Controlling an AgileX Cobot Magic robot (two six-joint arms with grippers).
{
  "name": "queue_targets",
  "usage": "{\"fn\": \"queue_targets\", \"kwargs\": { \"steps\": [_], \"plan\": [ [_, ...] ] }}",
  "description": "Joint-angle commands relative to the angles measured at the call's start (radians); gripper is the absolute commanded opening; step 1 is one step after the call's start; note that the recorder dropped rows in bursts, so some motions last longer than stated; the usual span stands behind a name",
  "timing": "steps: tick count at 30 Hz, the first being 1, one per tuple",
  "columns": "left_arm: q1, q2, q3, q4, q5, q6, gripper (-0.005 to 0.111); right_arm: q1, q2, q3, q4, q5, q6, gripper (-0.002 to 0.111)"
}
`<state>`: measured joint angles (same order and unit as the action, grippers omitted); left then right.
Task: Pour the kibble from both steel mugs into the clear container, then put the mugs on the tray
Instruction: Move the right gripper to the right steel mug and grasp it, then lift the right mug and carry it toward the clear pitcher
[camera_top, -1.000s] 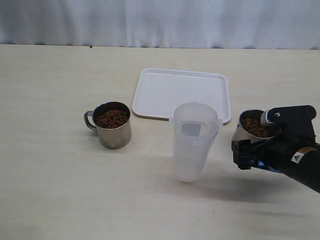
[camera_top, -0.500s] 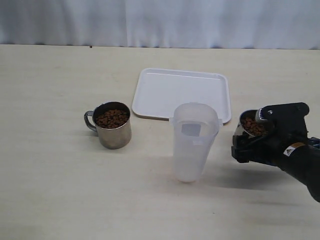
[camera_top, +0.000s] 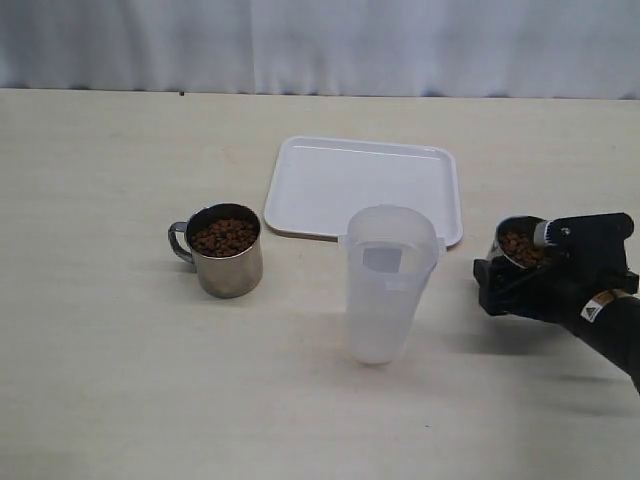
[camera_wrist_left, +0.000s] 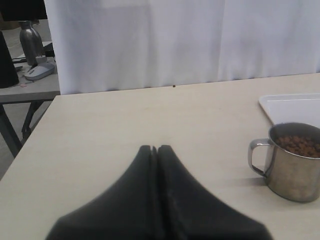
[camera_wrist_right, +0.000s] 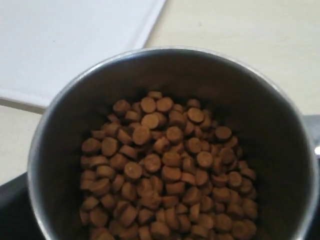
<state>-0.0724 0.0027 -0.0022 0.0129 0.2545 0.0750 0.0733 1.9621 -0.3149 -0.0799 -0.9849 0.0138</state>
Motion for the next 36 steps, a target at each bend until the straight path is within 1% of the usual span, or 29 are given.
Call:
{"fn": "queue_targets", "kwargs": {
  "steps": [1, 3, 7, 9, 10, 12, 13, 14, 15, 18, 19, 21, 22, 24, 26, 28, 30, 32, 34, 36],
  "plan": [
    [0.002, -0.003, 0.002, 0.002, -0.013, 0.001, 0.0, -0.006, 0.053, -0.001, -0.007, -0.116, -0.026, 0.11],
    [0.002, -0.003, 0.002, 0.002, -0.013, 0.001, 0.0, -0.006, 0.055, -0.006, -0.007, -0.125, -0.026, 0.11],
    [0.002, -0.003, 0.002, 0.002, -0.013, 0.001, 0.0, -0.006, 0.055, -0.02, -0.024, -0.079, -0.024, 0.109],
    [0.002, -0.003, 0.002, 0.002, -0.013, 0.001, 0.0, -0.006, 0.055, -0.026, -0.058, -0.055, -0.025, 0.104],
    [0.002, -0.003, 0.002, 0.002, -0.013, 0.001, 0.0, -0.006, 0.055, -0.028, -0.07, -0.046, -0.025, 0.098],
    [0.002, -0.003, 0.002, 0.002, -0.013, 0.001, 0.0, -0.006, 0.055, -0.03, -0.066, -0.034, -0.025, 0.081],
    [0.002, -0.003, 0.002, 0.002, -0.013, 0.001, 0.0, -0.006, 0.055, -0.03, -0.008, -0.022, -0.025, 0.059],
    [0.002, -0.003, 0.002, 0.002, -0.013, 0.001, 0.0, -0.006, 0.055, -0.03, 0.023, -0.018, -0.025, 0.049],
    [0.002, -0.003, 0.002, 0.002, -0.013, 0.001, 0.0, -0.006, 0.055, -0.03, 0.102, -0.018, -0.025, 0.031],
    [0.002, -0.003, 0.002, 0.002, -0.013, 0.001, 0.0, -0.006, 0.055, -0.03, 0.174, -0.018, -0.025, 0.016],
    [0.002, -0.003, 0.002, 0.002, -0.013, 0.001, 0.0, -0.006, 0.047, -0.03, 0.165, -0.016, -0.025, 0.007],
    [0.002, -0.003, 0.002, 0.002, -0.013, 0.001, 0.0, -0.006, -0.002, -0.007, 0.144, -0.013, -0.037, 0.005],
    [0.002, -0.003, 0.002, 0.002, -0.013, 0.001, 0.0, -0.006, -0.067, 0.023, 0.144, -0.011, -0.065, 0.005],
    [0.002, -0.003, 0.002, 0.002, -0.013, 0.001, 0.0, -0.006, -0.195, 0.074, 0.144, 0.011, -0.043, 0.005],
    [0.002, -0.003, 0.002, 0.002, -0.013, 0.001, 0.0, -0.006, -0.379, 0.088, 0.169, 0.199, -0.021, 0.005],
    [0.002, -0.003, 0.002, 0.002, -0.013, 0.001, 0.0, -0.006, -0.474, 0.084, 0.215, 0.338, -0.021, 0.005],
    [0.002, -0.003, 0.002, 0.002, -0.013, 0.001, 0.0, -0.006, -0.635, 0.071, 0.233, 0.516, 0.0, 0.005],
    [0.002, -0.003, 0.002, 0.002, -0.013, 0.001, 0.0, -0.006, -0.702, 0.068, 0.225, 0.572, 0.045, 0.005],
    [0.002, -0.003, 0.002, 0.002, -0.013, 0.001, 0.0, -0.006, -0.776, 0.066, 0.214, 0.591, 0.121, 0.005],
    [0.002, -0.003, 0.002, 0.002, -0.013, 0.001, 0.0, -0.006, -0.854, 0.066, 0.11, 0.587, 0.257, 0.005]
  ]
}}
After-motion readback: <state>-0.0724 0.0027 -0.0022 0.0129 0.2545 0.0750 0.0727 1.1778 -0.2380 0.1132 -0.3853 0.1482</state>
